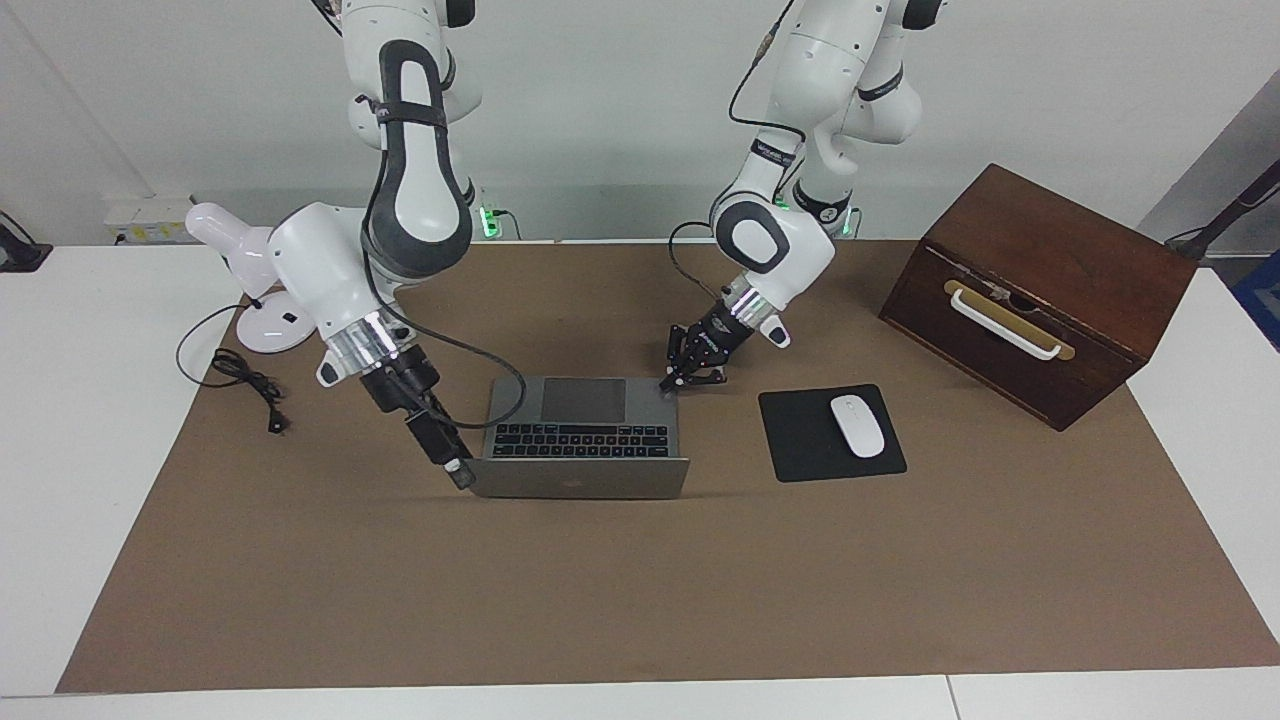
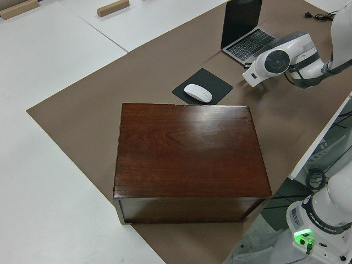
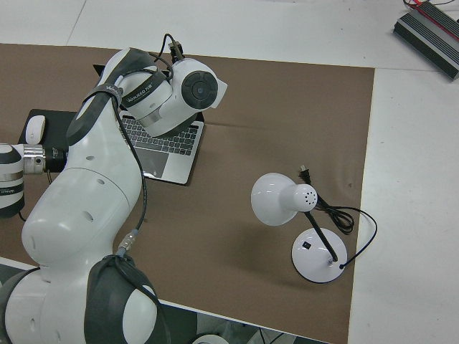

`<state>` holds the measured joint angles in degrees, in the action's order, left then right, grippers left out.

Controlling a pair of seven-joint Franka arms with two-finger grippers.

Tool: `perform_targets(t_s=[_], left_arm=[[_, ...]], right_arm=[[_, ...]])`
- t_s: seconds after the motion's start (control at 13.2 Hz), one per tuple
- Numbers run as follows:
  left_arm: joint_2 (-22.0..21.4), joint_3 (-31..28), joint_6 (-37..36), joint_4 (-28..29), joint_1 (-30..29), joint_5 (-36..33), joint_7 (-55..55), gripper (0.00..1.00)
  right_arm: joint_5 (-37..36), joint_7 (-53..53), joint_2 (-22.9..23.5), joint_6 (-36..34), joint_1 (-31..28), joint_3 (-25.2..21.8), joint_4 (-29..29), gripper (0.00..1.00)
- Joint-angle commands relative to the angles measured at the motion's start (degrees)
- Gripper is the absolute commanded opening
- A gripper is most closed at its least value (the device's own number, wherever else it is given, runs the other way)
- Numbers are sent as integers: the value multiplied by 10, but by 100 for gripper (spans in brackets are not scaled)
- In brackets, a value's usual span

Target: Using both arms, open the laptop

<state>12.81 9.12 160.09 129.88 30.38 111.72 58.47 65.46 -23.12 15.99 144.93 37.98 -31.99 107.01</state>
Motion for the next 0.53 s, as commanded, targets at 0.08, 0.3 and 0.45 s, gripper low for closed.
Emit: perform_targets(t_s=[0.08, 0.3, 0.45], left_arm=[[27, -5, 9, -9, -8, 11, -24, 0], [23, -5, 12, -15, -7, 6, -24, 0], [17, -7, 17, -25, -7, 4, -23, 0]], right_arm=[[-126, -98, -63, -81, -38, 13, 1, 100], [-168, -125, -100, -147, -53, 12, 0, 100], [-232, -141, -112, -198, -63, 11, -20, 100]])
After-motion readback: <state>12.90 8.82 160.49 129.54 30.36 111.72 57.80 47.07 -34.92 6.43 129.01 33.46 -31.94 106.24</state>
